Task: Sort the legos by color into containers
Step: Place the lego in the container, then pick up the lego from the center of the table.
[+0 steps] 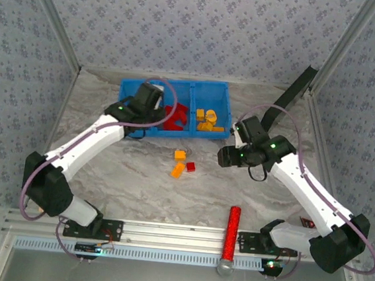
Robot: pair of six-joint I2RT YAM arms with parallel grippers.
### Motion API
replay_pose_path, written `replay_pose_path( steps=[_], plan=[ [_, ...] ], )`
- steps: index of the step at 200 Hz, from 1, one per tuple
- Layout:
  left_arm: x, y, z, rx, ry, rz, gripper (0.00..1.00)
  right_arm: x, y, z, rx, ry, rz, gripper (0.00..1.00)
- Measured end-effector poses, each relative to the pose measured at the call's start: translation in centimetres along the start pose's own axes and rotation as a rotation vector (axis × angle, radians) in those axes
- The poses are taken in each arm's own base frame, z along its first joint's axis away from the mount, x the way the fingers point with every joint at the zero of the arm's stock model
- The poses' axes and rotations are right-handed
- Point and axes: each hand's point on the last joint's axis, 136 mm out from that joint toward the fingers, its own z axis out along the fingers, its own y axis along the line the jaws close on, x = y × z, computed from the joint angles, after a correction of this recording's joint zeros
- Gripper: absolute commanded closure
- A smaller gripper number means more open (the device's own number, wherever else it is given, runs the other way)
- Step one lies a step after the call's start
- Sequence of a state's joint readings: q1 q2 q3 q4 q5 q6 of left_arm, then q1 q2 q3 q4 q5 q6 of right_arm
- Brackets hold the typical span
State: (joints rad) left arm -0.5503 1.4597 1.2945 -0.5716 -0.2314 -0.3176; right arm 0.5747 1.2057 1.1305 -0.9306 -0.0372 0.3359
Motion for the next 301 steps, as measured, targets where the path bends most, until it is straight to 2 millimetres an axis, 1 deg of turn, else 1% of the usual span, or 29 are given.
replay_pose_path(
  steps=[14, 27, 41, 61, 81, 101, 128, 139, 161, 190, 220, 241, 264, 301],
  plan=[
    [0.5, 2.7, 0.8, -0.043, 0.021, -0.027, 0.74, 0.3, 0.4, 0.4, 0.005, 0.012, 0.008, 0.3],
    [1.0, 4.5, 1.7, -0.075, 0.046, -0.045, 0.75, 0.4, 0.9, 0.9, 0.006, 0.017, 0.016, 0.29],
    [1.2, 5.9, 2.7, -0.099, 0.065, -0.065, 0.75, 0.4, 1.5, 1.5, 0.003, 0.027, 0.025, 0.28],
    [1.6, 7.3, 4.5, -0.122, 0.094, -0.088, 0.75, 0.4, 2.4, 2.9, 0.001, 0.05, 0.038, 0.25],
    [2.7, 7.9, 6.6, -0.132, 0.139, -0.09, 0.75, 0.5, 3.4, 4.6, -0.002, 0.076, 0.046, 0.23],
    [4.0, 7.8, 8.5, -0.132, 0.195, -0.079, 0.74, 0.4, 4.7, 6.2, -0.016, 0.102, 0.043, 0.21],
    [5.1, 7.9, 10.1, -0.132, 0.242, -0.07, 0.74, -0.5, 6.9, 8.1, -0.04, 0.119, 0.026, 0.2],
    [4.8, 7.9, 10.3, -0.127, 0.239, -0.076, 0.74, -1.1, 7.9, 8.7, -0.051, 0.117, 0.017, 0.2],
    [4.4, 8.4, 10.8, -0.129, 0.239, -0.091, 0.65, -1.9, 9.5, 9.5, -0.061, 0.116, -0.009, 0.18],
    [4.3, 9.0, 11.0, -0.135, 0.241, -0.097, 0.46, -2.5, 11.2, 10.2, -0.064, 0.11, -0.045, 0.18],
    [4.2, 9.3, 10.9, -0.136, 0.239, -0.097, 0.35, -2.9, 11.6, 11.7, -0.038, 0.126, -0.071, 0.19],
    [3.7, 9.6, 10.5, -0.135, 0.225, -0.105, 0.28, -3.1, 11.7, 13.1, -0.019, 0.142, -0.087, 0.19],
    [2.3, 10.1, 8.9, -0.132, 0.178, -0.119, 0.25, -3.5, 11.9, 14.3, -0.003, 0.156, -0.102, 0.19],
    [-1.2, 10.6, 5.3, -0.124, 0.063, -0.141, 0.23, -3.9, 12.2, 15.5, 0.006, 0.172, -0.124, 0.19]
  ],
)
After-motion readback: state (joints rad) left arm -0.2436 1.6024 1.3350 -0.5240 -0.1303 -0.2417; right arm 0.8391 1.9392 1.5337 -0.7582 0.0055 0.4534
